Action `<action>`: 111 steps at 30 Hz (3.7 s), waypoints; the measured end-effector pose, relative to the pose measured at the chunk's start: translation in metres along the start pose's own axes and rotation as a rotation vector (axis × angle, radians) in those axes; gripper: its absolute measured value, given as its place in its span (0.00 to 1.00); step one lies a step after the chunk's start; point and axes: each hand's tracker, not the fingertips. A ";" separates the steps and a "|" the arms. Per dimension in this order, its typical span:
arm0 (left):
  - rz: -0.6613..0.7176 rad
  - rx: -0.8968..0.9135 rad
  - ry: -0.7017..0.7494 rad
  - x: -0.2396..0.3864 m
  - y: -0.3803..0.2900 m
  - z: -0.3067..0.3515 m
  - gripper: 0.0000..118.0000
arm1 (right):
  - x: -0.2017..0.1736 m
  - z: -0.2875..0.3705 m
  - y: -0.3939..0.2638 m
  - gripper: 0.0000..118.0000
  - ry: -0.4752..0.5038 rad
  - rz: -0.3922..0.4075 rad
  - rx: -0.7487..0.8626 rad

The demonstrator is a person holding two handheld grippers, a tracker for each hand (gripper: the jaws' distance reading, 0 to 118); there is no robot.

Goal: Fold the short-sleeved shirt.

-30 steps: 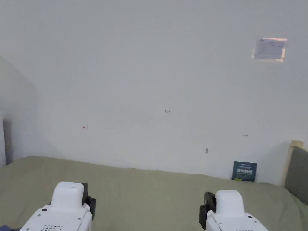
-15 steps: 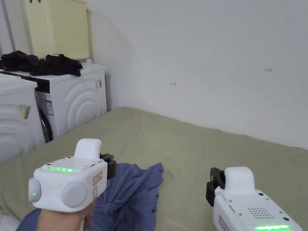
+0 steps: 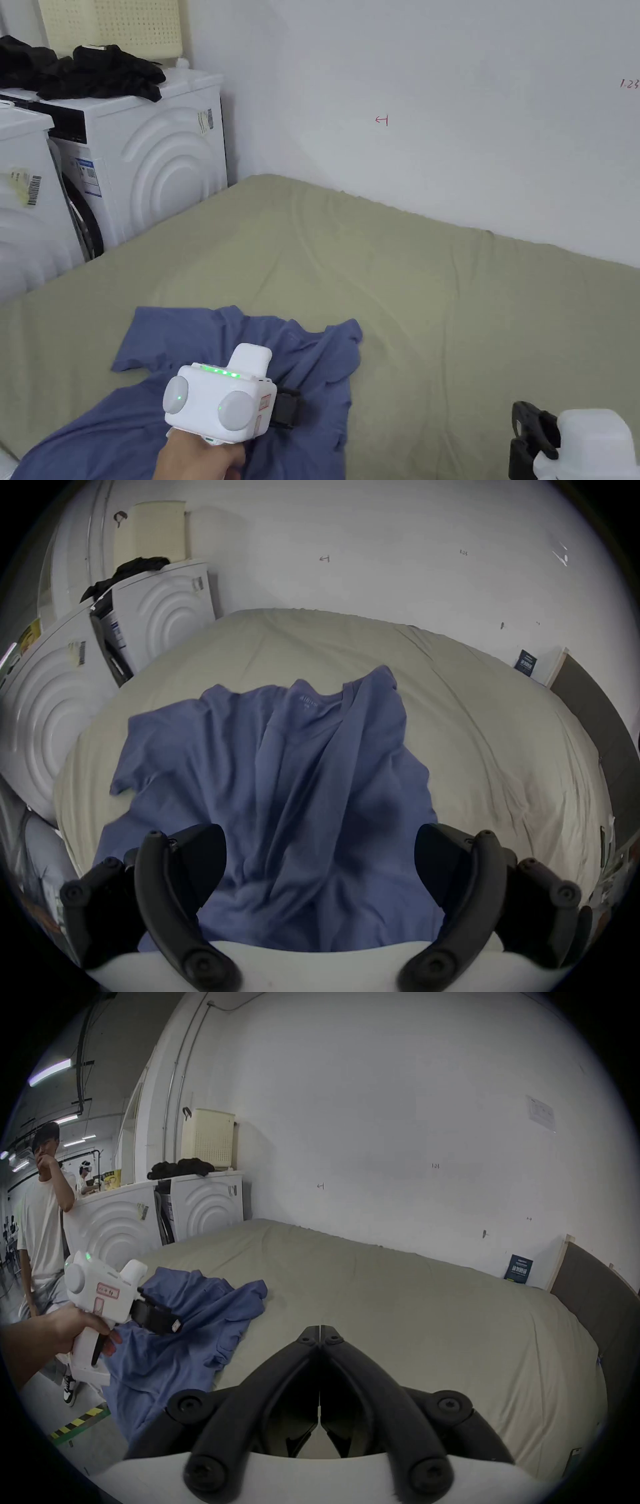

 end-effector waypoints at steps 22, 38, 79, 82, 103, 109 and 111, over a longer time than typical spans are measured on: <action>0.128 0.024 -0.002 0.013 0.029 -0.051 0.03 | 0.045 0.020 -0.028 0.00 -0.078 -0.003 -0.059; -0.162 0.397 -0.548 0.330 0.135 0.082 0.03 | 0.182 0.140 -0.064 0.00 -0.328 -0.160 -0.003; -0.078 0.109 -0.357 0.211 -0.090 0.104 0.00 | 0.148 0.189 -0.118 0.00 -0.307 -0.189 -0.073; -0.061 0.065 -0.226 0.172 -0.048 0.065 0.00 | 0.141 0.179 -0.120 0.00 -0.292 -0.179 -0.091; -0.156 -0.168 0.067 0.170 0.046 -0.116 0.09 | 0.174 0.124 -0.147 0.00 -0.298 -0.203 -0.202; -0.058 -0.160 -0.064 0.160 0.055 -0.112 0.00 | 0.170 0.133 -0.140 0.00 -0.288 -0.188 -0.178; -0.050 -0.101 -0.097 0.156 0.065 -0.095 0.00 | 0.171 0.137 -0.136 0.00 -0.289 -0.164 -0.173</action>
